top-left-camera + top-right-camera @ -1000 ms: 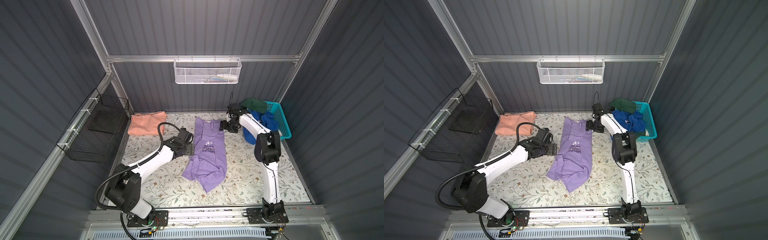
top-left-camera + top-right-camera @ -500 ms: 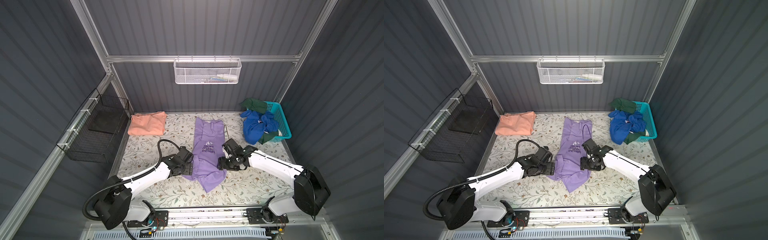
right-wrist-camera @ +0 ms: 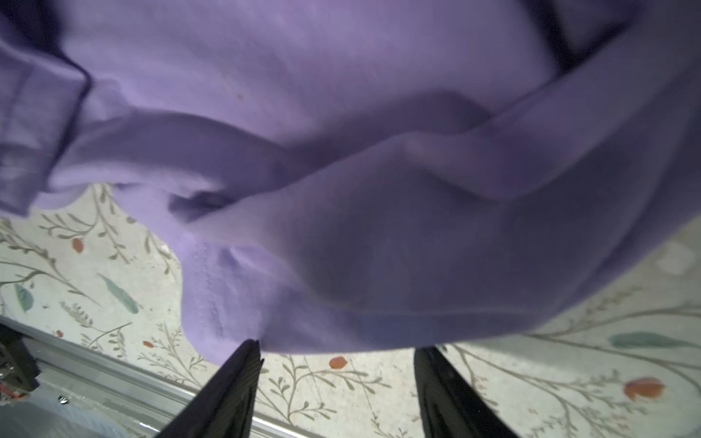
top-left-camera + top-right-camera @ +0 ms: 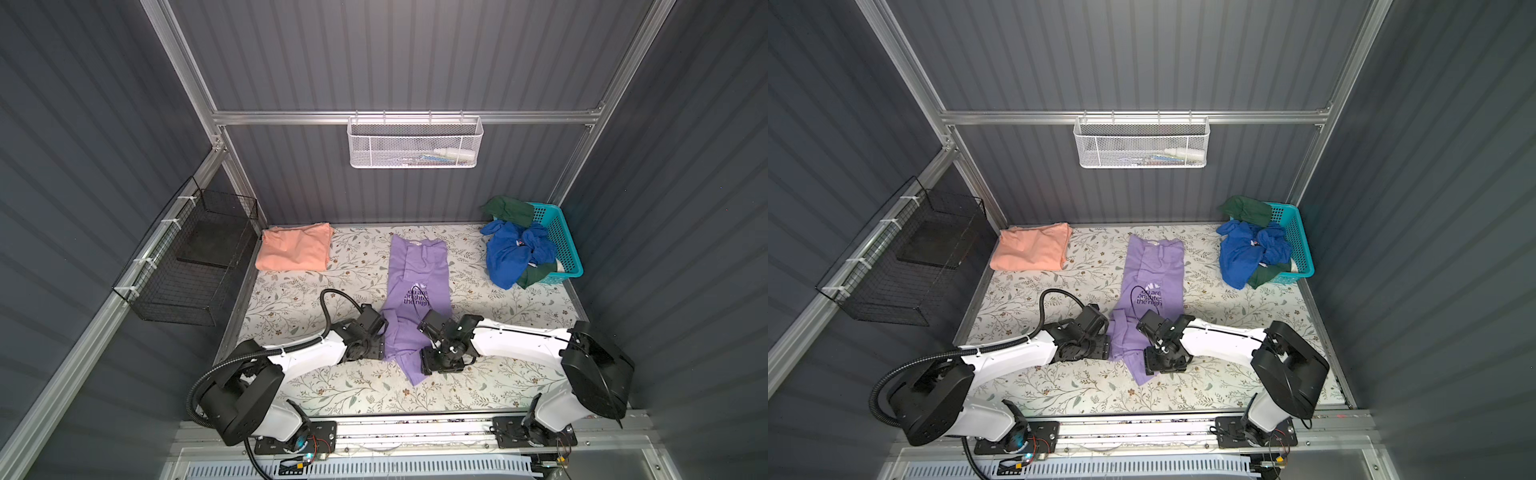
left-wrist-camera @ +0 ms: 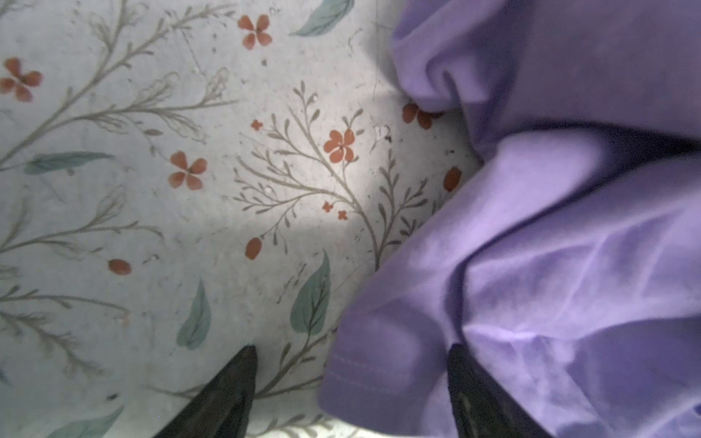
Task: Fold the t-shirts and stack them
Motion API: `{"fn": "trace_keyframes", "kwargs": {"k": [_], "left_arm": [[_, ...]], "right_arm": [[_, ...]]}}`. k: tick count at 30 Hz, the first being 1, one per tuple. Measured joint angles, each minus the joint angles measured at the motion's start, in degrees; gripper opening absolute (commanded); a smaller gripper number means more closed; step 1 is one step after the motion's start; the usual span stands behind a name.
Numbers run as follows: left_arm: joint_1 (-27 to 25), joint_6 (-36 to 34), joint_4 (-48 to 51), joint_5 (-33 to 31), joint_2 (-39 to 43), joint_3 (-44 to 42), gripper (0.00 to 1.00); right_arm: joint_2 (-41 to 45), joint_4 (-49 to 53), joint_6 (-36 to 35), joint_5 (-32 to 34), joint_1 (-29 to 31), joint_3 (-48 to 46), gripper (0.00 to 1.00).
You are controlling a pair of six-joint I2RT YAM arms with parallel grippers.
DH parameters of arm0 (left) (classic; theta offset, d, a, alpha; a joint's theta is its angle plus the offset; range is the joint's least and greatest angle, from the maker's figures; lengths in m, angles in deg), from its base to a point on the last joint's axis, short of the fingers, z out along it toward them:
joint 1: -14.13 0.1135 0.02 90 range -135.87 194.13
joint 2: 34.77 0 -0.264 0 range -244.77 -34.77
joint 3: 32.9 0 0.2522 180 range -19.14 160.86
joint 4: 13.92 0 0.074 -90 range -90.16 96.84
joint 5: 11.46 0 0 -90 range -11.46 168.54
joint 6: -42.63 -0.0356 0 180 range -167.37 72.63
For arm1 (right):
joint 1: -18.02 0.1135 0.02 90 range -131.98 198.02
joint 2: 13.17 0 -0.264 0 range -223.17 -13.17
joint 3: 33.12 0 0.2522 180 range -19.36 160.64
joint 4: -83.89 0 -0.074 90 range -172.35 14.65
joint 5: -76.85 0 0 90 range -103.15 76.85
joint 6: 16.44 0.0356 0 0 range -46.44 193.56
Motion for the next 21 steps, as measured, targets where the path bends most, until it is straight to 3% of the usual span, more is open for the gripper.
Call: {"fn": "trace_keyframes", "kwargs": {"k": [2,7,11,14,16,21], "left_arm": [[0.00,0.02,-1.75,-0.15,-0.61,0.02,0.73],[-0.39,0.66,-5.51,0.15,-2.01,0.04,0.32],[-1.55,1.09,-6.14,0.94,-2.51,0.09,0.09],[-2.80,1.99,-6.08,1.27,-2.60,0.09,0.00],[-3.85,3.02,-5.90,1.38,-2.43,0.00,0.00],[-6.73,6.47,-3.15,1.75,1.92,-2.86,0.00]], "right_arm": [[-0.42,0.17,0.39,0.02,0.33,-0.15,0.65],[-0.87,-0.09,1.40,0.81,0.55,-0.42,0.56],[-2.27,-0.50,2.03,1.97,0.52,0.17,0.38],[-3.19,-0.92,2.25,2.36,0.44,0.83,0.19],[-3.37,-1.25,2.23,2.89,0.35,0.92,0.10],[-1.03,-0.48,2.49,5.40,0.20,-0.37,0.00]]}}
